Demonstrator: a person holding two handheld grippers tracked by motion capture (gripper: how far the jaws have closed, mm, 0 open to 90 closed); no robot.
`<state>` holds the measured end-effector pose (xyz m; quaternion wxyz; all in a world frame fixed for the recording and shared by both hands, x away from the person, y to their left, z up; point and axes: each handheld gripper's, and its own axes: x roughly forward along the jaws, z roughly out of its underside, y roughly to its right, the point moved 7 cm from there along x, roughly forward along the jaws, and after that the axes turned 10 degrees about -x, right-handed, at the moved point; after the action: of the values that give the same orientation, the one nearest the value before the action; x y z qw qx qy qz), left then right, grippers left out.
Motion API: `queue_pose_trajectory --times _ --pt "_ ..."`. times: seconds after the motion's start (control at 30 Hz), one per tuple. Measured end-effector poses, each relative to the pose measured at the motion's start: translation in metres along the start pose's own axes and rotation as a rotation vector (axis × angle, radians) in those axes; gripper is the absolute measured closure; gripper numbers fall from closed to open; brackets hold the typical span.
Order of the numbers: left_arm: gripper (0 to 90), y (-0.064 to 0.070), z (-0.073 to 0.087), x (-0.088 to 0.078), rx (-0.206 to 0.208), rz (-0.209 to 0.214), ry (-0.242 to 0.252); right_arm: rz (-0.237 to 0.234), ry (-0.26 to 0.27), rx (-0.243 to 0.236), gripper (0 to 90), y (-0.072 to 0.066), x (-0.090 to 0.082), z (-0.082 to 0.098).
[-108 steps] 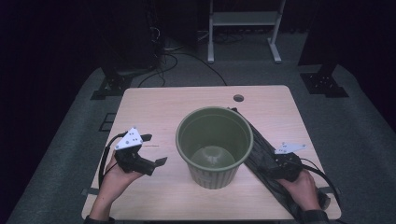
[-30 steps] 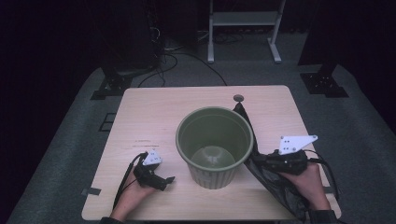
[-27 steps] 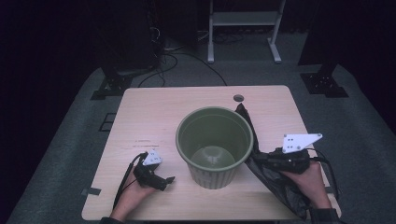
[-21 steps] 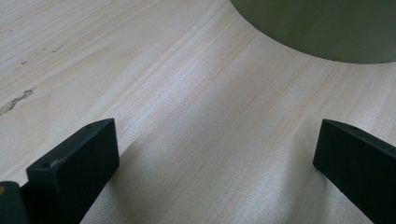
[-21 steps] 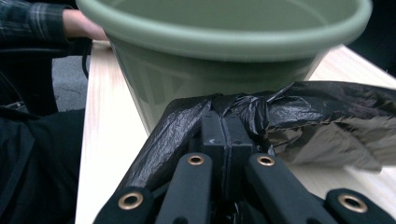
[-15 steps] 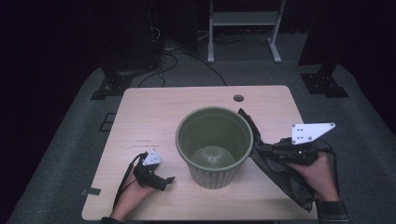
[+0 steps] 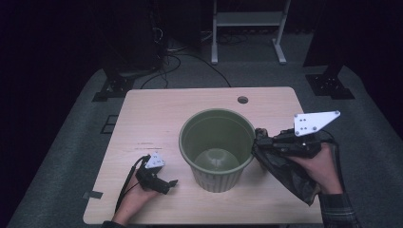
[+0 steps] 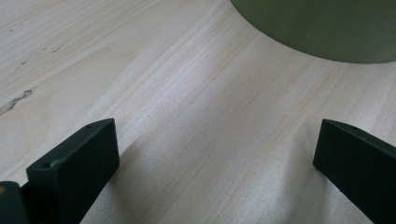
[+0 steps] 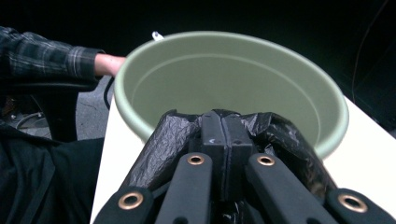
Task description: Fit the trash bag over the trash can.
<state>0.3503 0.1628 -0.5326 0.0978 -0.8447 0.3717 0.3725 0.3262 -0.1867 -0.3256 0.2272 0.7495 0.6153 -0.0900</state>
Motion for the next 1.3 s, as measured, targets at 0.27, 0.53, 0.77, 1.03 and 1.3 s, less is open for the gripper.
queue_pose_trajectory --times 0.27,0.53,0.77,1.03,1.3 --pt "0.0 0.0 0.0 0.0 0.0 0.0 0.0 -0.056 -0.023 -0.04 89.6 0.008 0.026 -0.032" --pt "0.0 0.0 0.0 0.0 0.0 0.0 0.0 -0.109 -0.033 -0.052 89.6 0.014 0.057 -0.061" --pt "0.0 0.0 0.0 0.0 0.0 0.001 0.0 -0.151 -0.048 -0.077 89.5 0.012 0.084 -0.085" --pt "0.0 0.0 0.0 0.0 -0.001 0.0 0.0 -0.168 -0.08 -0.049 89.5 0.013 0.126 -0.111" --pt "0.0 0.0 0.0 0.0 -0.001 0.001 0.0 -0.193 -0.078 -0.058 89.5 0.007 0.157 -0.13"
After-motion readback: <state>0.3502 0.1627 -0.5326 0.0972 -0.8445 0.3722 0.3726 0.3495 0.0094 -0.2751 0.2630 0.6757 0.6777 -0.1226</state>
